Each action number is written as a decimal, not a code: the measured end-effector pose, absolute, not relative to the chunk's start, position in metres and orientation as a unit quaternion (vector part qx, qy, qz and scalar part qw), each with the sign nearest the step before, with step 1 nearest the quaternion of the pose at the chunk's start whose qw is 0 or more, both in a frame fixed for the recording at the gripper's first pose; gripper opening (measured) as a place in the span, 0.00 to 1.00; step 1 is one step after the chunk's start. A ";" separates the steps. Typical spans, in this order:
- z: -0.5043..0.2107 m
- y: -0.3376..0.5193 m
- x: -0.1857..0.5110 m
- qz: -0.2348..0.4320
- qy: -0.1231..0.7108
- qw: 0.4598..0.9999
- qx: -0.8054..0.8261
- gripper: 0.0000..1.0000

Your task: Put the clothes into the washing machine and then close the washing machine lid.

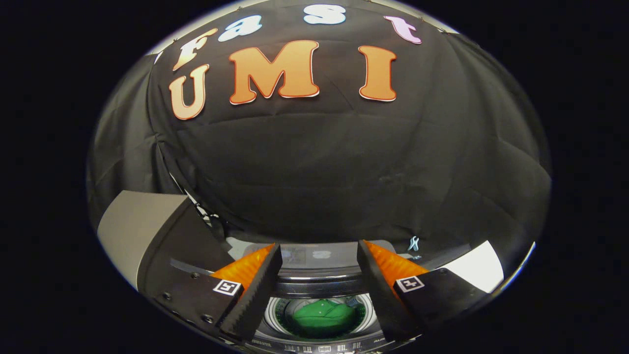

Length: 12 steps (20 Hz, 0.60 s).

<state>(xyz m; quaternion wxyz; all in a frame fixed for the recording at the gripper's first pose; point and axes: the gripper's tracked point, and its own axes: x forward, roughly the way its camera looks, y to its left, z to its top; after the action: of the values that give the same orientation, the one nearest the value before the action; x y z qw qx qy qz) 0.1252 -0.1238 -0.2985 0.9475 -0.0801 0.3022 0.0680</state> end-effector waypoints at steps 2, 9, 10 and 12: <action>-0.314 -0.134 0.104 0.058 0.321 0.942 -0.082 0.99; -0.373 -0.152 0.020 0.029 0.387 0.919 -0.061 0.99; -0.367 -0.148 0.015 0.027 0.383 0.922 -0.054 0.99; -0.348 -0.144 0.011 0.023 0.365 0.929 -0.051 0.99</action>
<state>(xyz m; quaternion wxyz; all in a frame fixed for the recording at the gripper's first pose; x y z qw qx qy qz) 0.0106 -0.1436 -0.3475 0.9292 -0.0511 0.3654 0.0229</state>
